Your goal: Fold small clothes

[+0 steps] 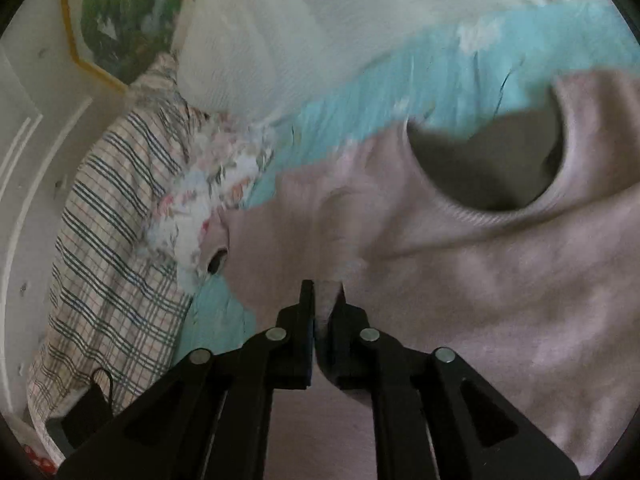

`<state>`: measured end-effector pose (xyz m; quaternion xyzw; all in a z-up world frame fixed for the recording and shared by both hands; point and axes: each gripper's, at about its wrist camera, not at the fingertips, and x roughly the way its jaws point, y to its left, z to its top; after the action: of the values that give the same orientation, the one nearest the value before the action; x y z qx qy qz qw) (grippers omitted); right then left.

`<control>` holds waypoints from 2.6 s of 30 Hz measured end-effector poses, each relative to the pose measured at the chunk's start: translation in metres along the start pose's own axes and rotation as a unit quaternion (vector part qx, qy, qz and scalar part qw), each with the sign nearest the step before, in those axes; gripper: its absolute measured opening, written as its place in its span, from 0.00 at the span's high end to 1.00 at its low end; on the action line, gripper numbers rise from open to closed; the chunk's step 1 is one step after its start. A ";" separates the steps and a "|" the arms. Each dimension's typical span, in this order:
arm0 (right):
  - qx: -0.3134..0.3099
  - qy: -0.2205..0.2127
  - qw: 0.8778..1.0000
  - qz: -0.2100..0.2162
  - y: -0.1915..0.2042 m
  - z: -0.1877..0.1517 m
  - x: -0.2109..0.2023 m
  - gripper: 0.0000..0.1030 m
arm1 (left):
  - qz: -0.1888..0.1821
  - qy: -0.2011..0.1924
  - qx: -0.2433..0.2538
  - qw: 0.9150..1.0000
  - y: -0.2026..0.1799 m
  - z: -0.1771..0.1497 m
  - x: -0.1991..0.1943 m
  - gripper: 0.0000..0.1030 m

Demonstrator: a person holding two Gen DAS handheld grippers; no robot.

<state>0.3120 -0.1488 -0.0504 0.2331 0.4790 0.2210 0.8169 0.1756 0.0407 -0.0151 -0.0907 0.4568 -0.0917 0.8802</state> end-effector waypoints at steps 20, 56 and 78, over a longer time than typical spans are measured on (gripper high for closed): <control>0.062 -0.157 0.980 -0.105 -0.027 -0.064 -0.195 0.59 | -0.039 0.008 0.047 0.998 -0.006 0.098 0.103 0.94; 0.066 -0.087 0.932 -0.344 -0.139 0.010 -0.214 0.86 | 0.050 -0.003 0.013 0.999 0.034 0.109 0.098 0.93; 0.023 -0.091 0.977 -0.191 -0.025 -0.092 -0.188 0.44 | 0.263 -0.067 -0.097 0.958 0.198 0.113 0.004 0.20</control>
<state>0.1505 -0.2630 0.0228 0.1752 0.4430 0.0283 0.8788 0.2864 0.2396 -0.0027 -0.0581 0.4108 0.1940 0.8889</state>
